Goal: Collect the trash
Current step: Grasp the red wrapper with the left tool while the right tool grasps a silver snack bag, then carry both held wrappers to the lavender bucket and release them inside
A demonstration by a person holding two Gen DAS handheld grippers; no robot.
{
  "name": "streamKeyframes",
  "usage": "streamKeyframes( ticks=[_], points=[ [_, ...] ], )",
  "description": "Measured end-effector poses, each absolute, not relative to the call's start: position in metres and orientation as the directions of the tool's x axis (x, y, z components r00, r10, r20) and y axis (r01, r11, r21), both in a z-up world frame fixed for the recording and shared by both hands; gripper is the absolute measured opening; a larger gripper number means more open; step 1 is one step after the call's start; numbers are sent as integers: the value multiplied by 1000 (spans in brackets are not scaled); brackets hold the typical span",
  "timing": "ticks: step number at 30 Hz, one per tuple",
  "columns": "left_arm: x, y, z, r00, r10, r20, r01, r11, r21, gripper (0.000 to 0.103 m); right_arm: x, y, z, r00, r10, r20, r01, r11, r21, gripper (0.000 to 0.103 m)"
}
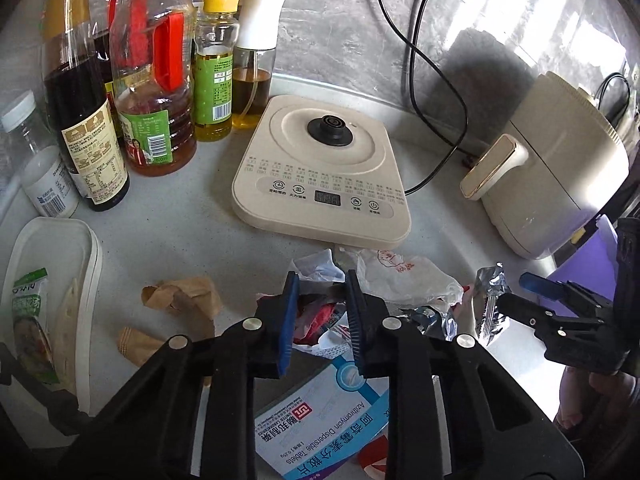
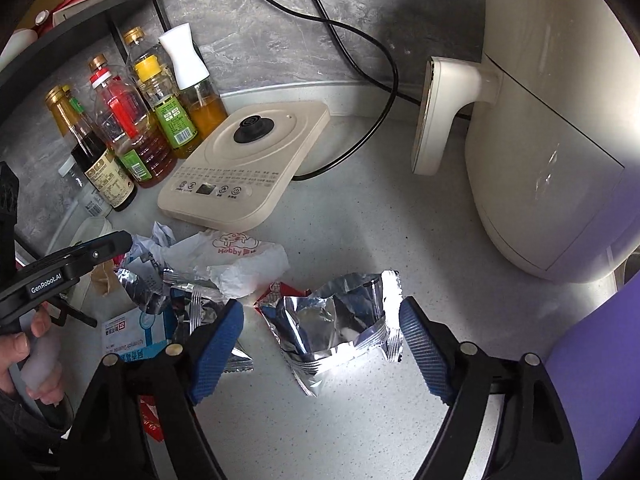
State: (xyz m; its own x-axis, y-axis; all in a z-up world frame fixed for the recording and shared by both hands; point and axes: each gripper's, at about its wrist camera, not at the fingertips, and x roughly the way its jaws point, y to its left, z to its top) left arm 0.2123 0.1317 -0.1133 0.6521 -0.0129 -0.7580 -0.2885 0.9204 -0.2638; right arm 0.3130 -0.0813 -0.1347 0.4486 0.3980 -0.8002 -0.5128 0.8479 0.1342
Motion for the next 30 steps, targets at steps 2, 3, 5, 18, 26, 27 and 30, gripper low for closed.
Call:
streamKeyframes(
  ticks=[2, 3, 5, 18, 26, 27, 30],
  points=[
    [207, 133, -109, 662, -3, -749, -298, 916, -267, 20, 312, -82, -134, 442, 399, -803, -517, 845, 136, 53],
    [204, 133, -106, 670, 0, -742, -296, 917, -268, 19, 312, -82, -134, 440, 399, -805, -519, 844, 135, 47],
    [200, 132, -101, 684, -4, -730, -289, 917, -275, 18, 311, -83, -134, 436, 393, -809, -521, 844, 129, 24],
    [189, 111, -44, 774, -3, -633, -219, 937, -273, 17, 298, -108, -88, 500, 469, -728, -523, 833, 178, 1],
    [179, 103, -30, 785, 18, -619, -224, 940, -256, 17, 300, -107, -104, 520, 438, -734, -512, 847, 142, 85],
    [177, 103, -31, 784, 21, -621, -230, 938, -259, 17, 300, -102, -110, 532, 411, -740, -518, 850, 99, 84],
    [170, 104, -32, 780, 31, -625, -250, 931, -266, 17, 311, -92, -132, 501, 353, -790, -517, 854, 54, 76]
  ],
)
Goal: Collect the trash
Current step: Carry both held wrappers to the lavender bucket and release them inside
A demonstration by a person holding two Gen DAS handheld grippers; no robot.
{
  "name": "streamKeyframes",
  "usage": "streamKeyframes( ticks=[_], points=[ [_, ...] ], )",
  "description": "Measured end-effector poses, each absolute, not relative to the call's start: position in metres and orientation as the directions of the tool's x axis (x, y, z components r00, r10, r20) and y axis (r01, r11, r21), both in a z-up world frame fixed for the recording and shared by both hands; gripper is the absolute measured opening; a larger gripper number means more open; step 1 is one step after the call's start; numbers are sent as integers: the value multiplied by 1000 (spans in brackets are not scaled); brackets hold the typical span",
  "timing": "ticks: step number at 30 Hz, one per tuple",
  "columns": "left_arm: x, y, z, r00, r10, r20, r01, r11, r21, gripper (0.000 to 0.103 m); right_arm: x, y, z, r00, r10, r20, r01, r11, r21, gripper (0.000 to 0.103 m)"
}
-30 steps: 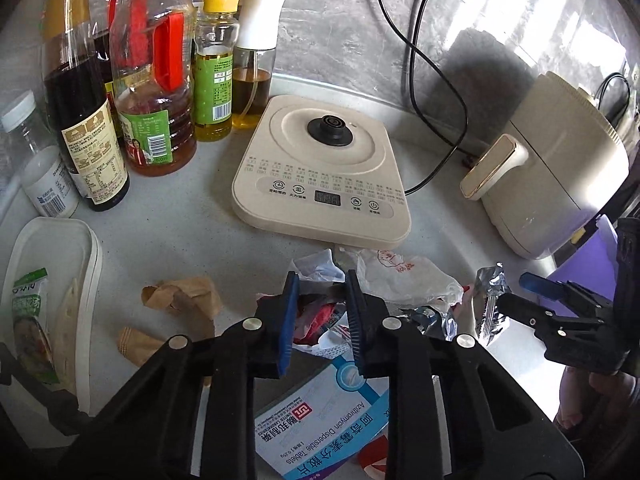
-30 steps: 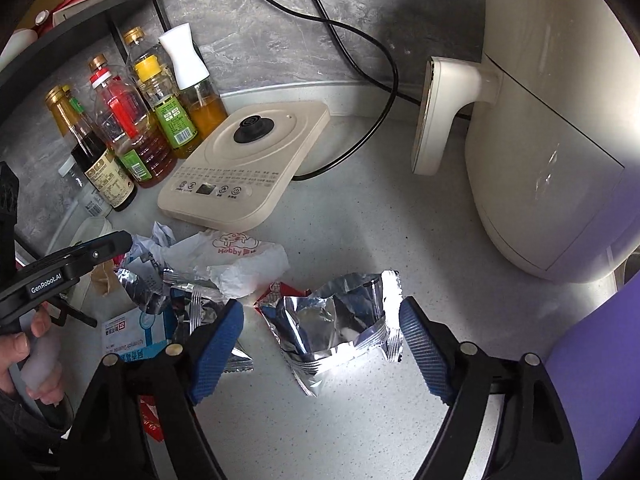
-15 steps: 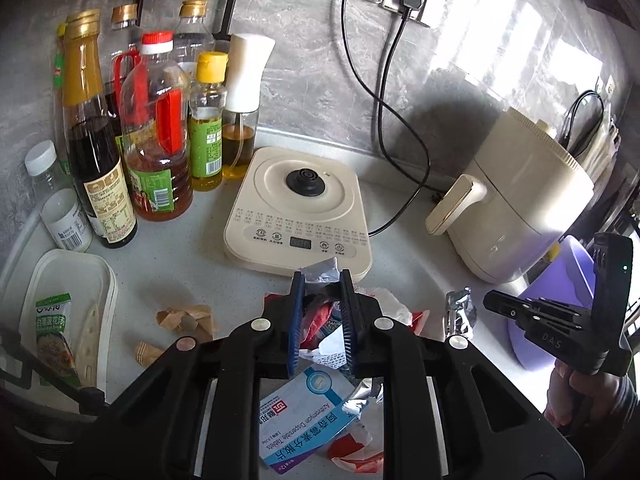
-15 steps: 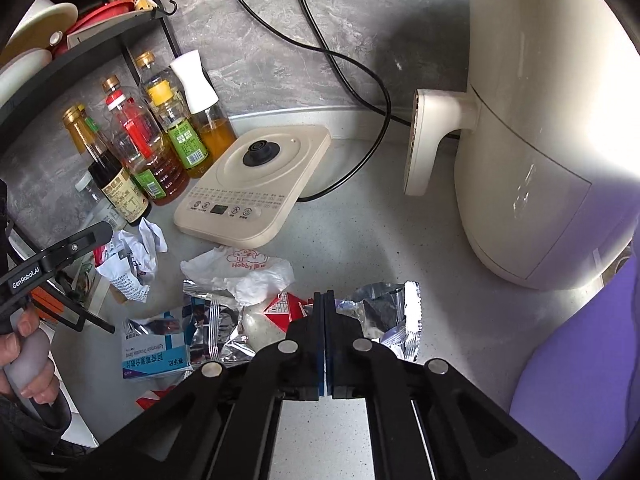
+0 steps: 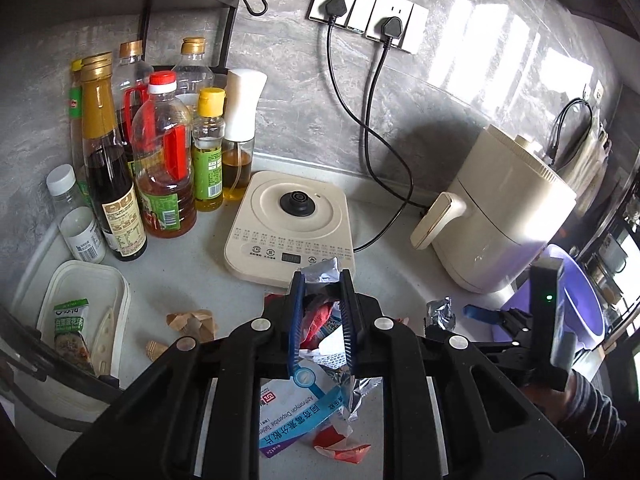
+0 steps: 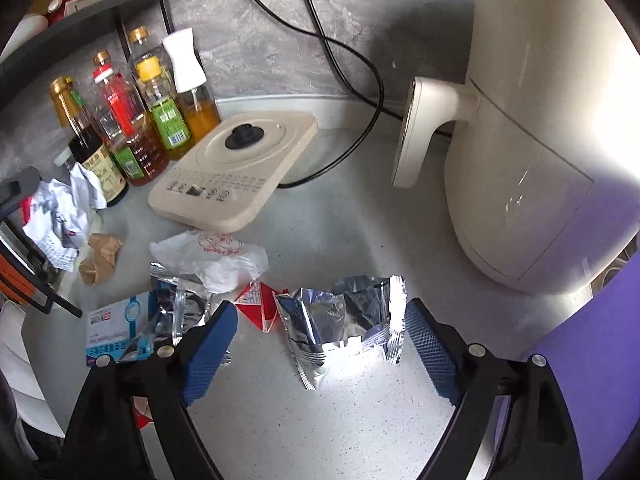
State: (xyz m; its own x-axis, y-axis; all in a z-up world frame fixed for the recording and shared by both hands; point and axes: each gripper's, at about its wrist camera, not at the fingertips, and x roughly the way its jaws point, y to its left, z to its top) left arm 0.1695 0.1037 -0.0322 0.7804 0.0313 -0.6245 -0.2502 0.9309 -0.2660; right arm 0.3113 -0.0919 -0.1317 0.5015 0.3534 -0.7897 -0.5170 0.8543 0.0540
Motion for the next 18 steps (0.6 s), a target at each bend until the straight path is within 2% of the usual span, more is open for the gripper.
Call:
streamKeyframes(
  ticks=[2, 3, 6, 18],
  points=[
    [165, 102, -33, 779, 38, -625, -259, 929, -266, 17, 321, -89, -148, 456, 305, -836, -514, 857, 32, 6],
    [162, 101, -32, 780, 41, -624, -261, 928, -266, 17, 322, -89, -150, 445, 283, -850, -513, 858, 17, 6],
    [156, 98, -26, 792, 48, -608, -263, 927, -269, 17, 311, -92, -129, 489, 323, -810, -551, 835, 1, 3],
    [171, 54, 14, 843, -14, -538, -163, 946, -279, 17, 279, -137, -29, 547, 518, -657, -578, 802, 152, 3]
  ],
)
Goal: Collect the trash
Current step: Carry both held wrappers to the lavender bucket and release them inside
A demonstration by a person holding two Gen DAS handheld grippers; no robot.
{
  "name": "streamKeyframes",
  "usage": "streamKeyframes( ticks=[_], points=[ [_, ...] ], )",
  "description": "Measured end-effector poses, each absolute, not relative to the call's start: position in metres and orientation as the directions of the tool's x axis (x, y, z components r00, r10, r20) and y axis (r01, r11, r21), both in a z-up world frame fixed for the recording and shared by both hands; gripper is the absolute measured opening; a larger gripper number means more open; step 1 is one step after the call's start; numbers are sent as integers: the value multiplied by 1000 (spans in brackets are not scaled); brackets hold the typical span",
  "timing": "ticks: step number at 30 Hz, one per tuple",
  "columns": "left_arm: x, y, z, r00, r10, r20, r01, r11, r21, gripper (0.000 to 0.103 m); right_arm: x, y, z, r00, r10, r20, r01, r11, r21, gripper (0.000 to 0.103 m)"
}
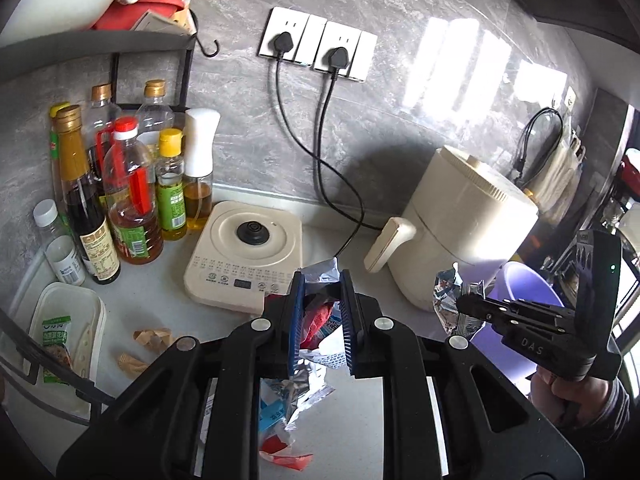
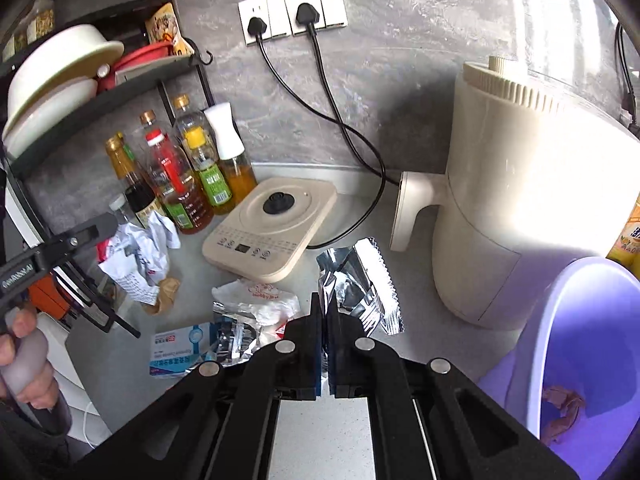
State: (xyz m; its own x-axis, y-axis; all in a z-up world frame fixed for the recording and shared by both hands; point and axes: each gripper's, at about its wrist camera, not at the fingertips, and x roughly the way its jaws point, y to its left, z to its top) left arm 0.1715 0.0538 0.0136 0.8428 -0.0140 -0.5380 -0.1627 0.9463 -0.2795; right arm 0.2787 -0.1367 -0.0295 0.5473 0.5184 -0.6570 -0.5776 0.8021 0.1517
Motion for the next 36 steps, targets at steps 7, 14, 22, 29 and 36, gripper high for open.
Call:
streamKeyframes(
  ticks=[7, 14, 22, 29, 36],
  points=[
    [189, 5, 38, 869, -98, -486, -44, 961, -271, 17, 261, -181, 23, 610, 558, -562, -570, 802, 178, 3],
    [208, -45, 48, 869, -179, -462, 46, 958, -284, 17, 254, -239, 42, 673, 528, -518, -508, 839, 194, 3],
    [229, -109, 49, 861, -260, -437, 137, 946, -293, 17, 247, -306, 40, 701, 505, -503, -483, 856, 185, 69],
    [245, -155, 45, 856, -305, -418, 179, 933, -313, 18, 242, -367, 34, 760, 431, -487, -392, 901, 186, 75],
    [257, -193, 38, 819, -388, -423, 245, 903, -354, 18, 241, -413, 27, 779, 377, -501, -332, 926, 181, 82]
  ],
)
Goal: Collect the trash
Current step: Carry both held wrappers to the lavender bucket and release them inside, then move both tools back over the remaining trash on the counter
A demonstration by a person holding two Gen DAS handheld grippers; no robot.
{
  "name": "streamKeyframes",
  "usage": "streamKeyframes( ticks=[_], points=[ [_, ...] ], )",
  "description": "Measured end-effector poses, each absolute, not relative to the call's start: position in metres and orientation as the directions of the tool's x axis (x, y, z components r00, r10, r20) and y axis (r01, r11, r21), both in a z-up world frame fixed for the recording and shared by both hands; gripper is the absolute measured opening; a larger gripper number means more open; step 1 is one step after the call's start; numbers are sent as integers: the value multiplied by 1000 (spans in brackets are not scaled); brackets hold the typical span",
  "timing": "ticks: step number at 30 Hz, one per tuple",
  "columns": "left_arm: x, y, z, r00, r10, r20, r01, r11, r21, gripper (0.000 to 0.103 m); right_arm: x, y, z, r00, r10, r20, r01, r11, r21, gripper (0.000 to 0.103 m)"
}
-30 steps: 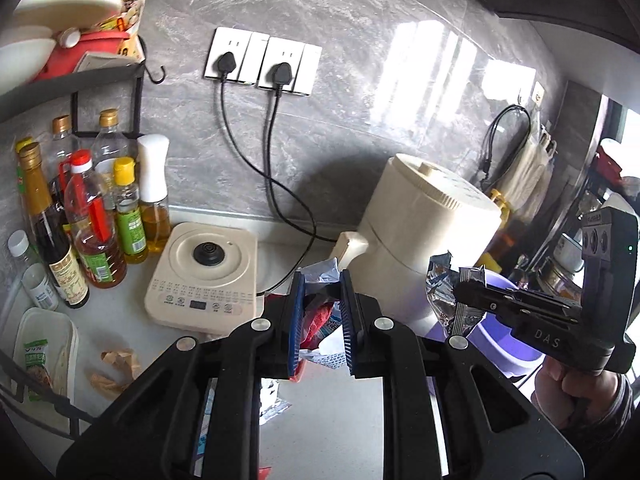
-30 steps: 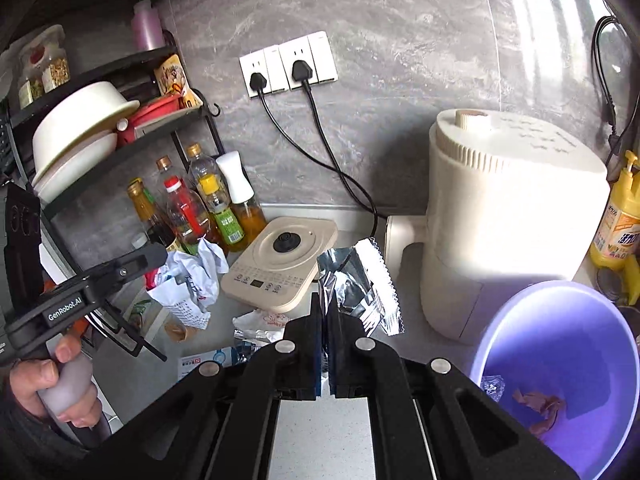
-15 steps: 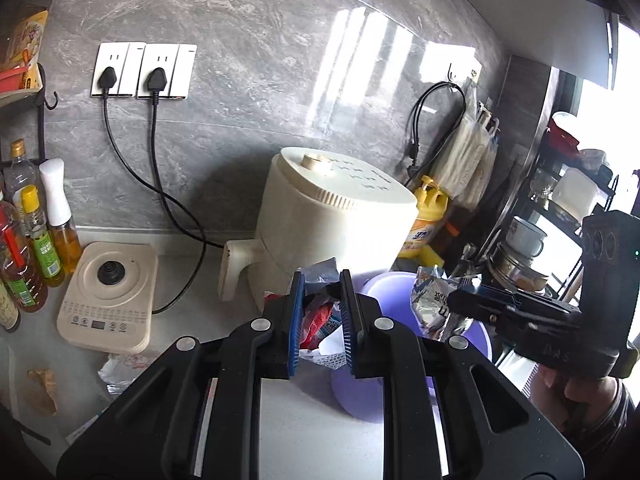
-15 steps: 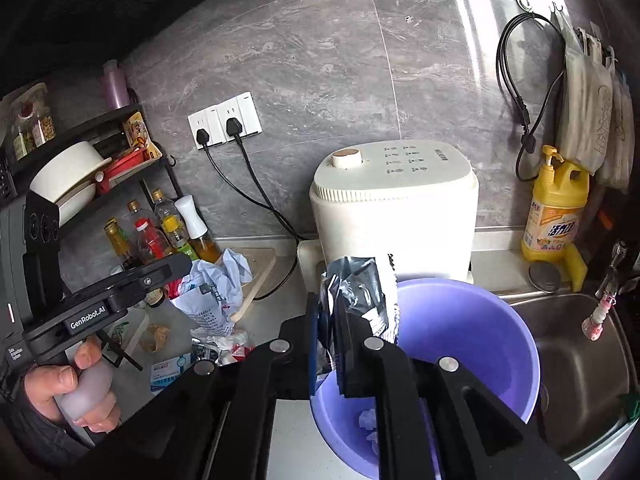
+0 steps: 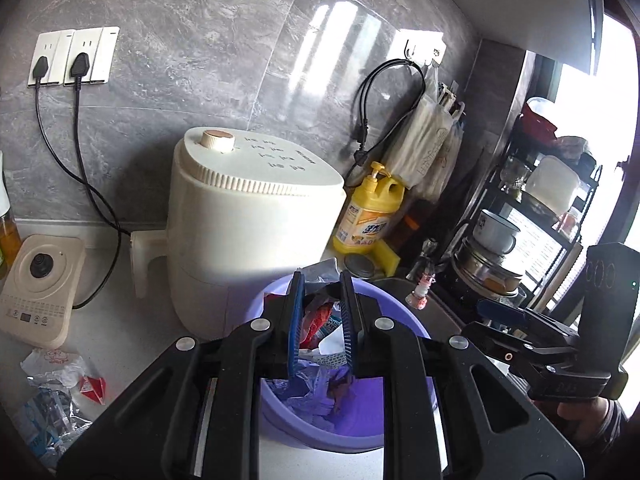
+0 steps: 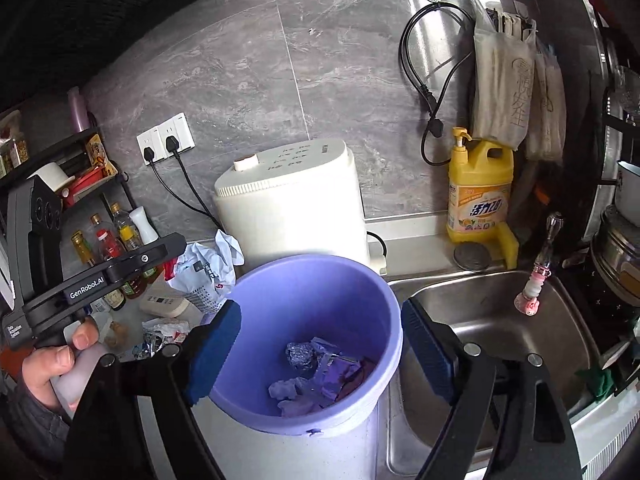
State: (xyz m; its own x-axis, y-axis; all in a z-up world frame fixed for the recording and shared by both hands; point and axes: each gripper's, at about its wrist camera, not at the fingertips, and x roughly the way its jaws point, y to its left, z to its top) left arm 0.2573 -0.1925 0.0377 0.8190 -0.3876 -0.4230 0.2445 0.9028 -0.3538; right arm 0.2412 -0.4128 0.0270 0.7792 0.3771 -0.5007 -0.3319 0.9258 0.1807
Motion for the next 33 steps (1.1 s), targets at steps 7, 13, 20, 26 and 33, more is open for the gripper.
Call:
streamKeyframes(
  ticks=[7, 13, 20, 26, 33],
  points=[
    [245, -189, 38, 834, -341, -435, 200, 920, -338, 84, 239, -425, 22, 792, 367, -488, -305, 930, 205, 96],
    [224, -149, 36, 849, -232, -476, 90, 949, -301, 97, 238, -396, 18, 769, 420, -481, -350, 908, 232, 96],
    [190, -96, 30, 846, -98, -524, -29, 973, -229, 97, 227, -349, 14, 766, 472, -437, -371, 879, 299, 96],
    [166, -50, 24, 833, -8, -553, -132, 968, -213, 97, 223, -300, 9, 726, 524, -446, -432, 851, 298, 96],
    [147, -12, 17, 815, 58, -576, -212, 956, -203, 97, 224, -249, 3, 667, 569, -480, -512, 819, 259, 96]
  ],
)
